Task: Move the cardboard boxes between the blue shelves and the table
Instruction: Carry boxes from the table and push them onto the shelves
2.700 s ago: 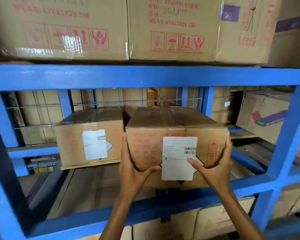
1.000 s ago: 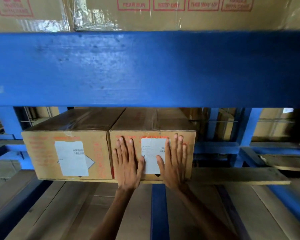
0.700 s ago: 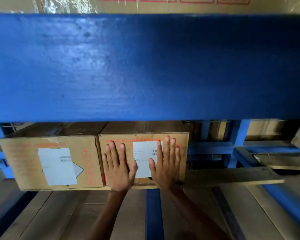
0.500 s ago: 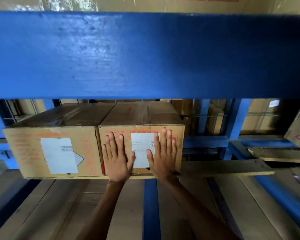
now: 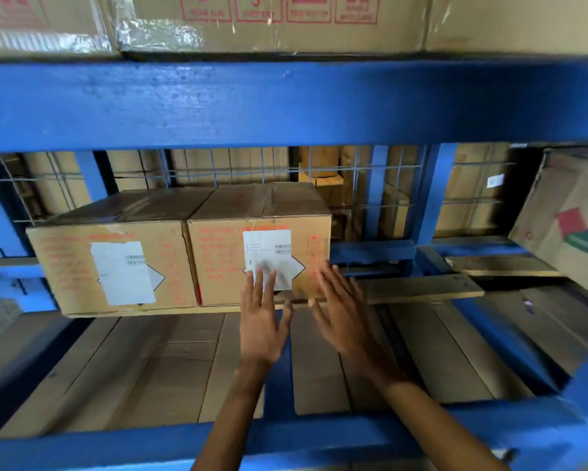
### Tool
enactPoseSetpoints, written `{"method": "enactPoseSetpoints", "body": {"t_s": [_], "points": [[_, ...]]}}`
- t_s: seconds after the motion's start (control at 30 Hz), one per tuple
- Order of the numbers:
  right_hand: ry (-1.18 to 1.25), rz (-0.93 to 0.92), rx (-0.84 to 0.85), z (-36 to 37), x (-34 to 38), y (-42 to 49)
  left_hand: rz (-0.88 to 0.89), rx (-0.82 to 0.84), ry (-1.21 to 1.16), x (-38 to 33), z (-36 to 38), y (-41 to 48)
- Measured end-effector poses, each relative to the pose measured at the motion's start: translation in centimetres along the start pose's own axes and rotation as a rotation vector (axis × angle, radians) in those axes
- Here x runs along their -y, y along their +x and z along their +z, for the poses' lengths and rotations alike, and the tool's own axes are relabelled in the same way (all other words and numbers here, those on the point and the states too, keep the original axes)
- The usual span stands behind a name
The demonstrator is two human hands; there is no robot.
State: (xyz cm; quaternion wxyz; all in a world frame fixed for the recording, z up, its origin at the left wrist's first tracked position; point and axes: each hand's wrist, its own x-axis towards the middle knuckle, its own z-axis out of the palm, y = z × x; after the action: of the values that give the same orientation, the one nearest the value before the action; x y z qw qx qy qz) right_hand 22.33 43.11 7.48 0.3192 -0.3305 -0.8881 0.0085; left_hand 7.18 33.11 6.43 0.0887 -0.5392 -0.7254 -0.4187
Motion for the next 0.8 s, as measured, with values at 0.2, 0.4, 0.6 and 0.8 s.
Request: {"method": "enactPoseSetpoints", "body": {"t_s": [0.2,0.4,0.6,0.8], "points": [[-0.043,0.372,0.092,-6.7,-3.2,-9.9,0.138,0.231,-0.2,-8.4,3.6,-2.7],[-0.198,0.706,-0.168,-14.1,-2.5,-22.4,0.381,0.465,-0.406,-16.8,7.1,-7.7],[-0.422,1.135,-0.256,-20.8,2.1,-38.4,0.663,0.755,-0.556,-26.0,8.3,-19.8],[-0.593,1.542,-0.405,-27.3,10.5,-52.5,0.953,1.018,-0.751,-34.3,5.8,-34.7]]}}
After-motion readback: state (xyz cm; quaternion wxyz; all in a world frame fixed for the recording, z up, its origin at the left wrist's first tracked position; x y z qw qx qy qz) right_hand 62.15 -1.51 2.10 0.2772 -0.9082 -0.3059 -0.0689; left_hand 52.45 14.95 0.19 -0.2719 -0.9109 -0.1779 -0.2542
